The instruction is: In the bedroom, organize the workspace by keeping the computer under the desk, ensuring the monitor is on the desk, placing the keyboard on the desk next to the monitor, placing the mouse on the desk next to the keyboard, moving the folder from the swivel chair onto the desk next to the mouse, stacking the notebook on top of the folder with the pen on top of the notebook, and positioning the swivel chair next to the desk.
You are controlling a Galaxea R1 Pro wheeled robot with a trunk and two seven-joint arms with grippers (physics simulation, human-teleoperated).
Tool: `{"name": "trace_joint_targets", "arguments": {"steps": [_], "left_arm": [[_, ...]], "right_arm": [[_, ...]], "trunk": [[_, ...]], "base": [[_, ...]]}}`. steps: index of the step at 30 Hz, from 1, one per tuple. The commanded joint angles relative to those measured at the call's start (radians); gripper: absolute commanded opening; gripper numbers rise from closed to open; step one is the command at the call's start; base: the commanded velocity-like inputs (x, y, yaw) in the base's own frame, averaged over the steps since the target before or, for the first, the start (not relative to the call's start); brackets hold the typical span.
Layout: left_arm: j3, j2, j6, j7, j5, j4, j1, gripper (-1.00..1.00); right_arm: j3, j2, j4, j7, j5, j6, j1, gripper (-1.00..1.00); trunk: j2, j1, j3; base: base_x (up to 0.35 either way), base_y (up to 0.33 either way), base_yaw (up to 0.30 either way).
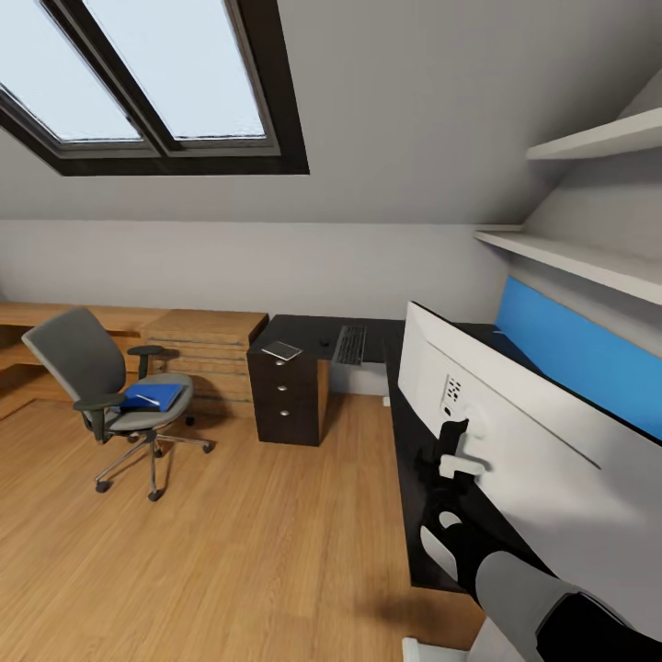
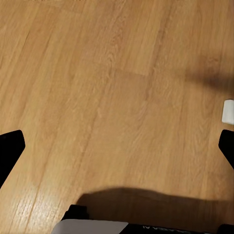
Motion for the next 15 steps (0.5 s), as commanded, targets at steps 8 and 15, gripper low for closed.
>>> {"name": "trace_joint_targets", "arguments": {"steps": [8, 15], "left_arm": [[-0.002, 0.001, 0.005, 0.007, 0.008, -0.003, 0.0, 1.0], [-0.002, 0.001, 0.005, 0.007, 0.008, -0.003, 0.0, 1.0]], "right_arm": [[0.008, 0.0, 0.0, -0.005, -0.006, -0.003, -0.001, 1.0], [0.008, -0.001, 0.001, -0.005, -0.006, -0.003, -0.001, 1.0]], "trunk": [[-0.001, 0.0, -0.001], [-0.001, 0.0, -0.001]], "base": [[-0.003, 0.0, 0.0], [-0.211, 0.0, 0.0]]}}
